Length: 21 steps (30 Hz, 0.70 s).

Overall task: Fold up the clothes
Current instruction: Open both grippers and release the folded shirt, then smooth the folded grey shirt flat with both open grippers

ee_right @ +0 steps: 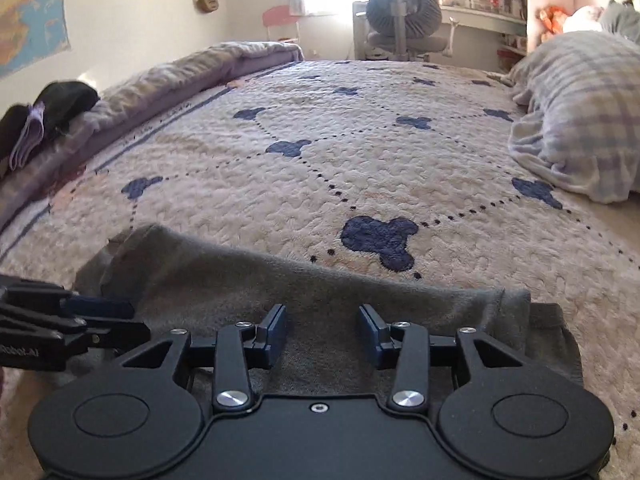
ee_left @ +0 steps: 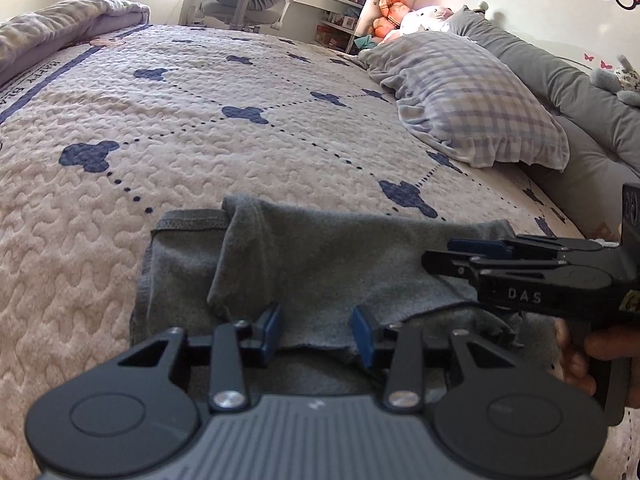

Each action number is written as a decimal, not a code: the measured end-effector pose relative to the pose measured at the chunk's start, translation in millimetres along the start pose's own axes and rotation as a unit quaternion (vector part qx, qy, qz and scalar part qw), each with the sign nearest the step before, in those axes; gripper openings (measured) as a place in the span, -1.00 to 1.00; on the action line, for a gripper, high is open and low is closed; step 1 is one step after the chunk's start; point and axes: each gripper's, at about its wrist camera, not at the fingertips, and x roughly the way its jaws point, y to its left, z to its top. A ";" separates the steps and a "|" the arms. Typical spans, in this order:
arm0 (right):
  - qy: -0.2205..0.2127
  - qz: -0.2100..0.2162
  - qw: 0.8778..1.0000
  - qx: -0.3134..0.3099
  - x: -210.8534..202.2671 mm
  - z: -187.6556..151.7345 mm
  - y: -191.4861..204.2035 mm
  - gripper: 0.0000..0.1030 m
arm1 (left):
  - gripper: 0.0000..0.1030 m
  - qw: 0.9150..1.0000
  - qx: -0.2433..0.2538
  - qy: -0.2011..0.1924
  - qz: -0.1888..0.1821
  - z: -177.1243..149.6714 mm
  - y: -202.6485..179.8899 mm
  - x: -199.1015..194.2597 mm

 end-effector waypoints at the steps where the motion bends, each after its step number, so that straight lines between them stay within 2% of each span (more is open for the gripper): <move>1: -0.003 -0.005 1.000 -0.013 -1.2 -3.1 3.4 -0.21 | -0.22 1.000 0.001 0.000 0.001 -0.2 -0.3 0.0; 13: -0.018 0.018 1.000 0.017 -55.9 -62.2 -39.5 -0.20 | -0.19 0.999 0.034 0.006 0.020 0.2 -10.6 -0.8; 17: -0.016 0.007 0.999 0.030 -64.0 -62.3 -37.1 -0.17 | -0.19 0.999 0.042 0.009 0.016 -0.7 -9.5 -2.7; 21: -0.017 -0.008 0.997 0.075 -77.9 -75.9 -39.1 -0.07 | -0.19 0.999 0.045 0.008 0.018 -1.0 -10.6 -2.6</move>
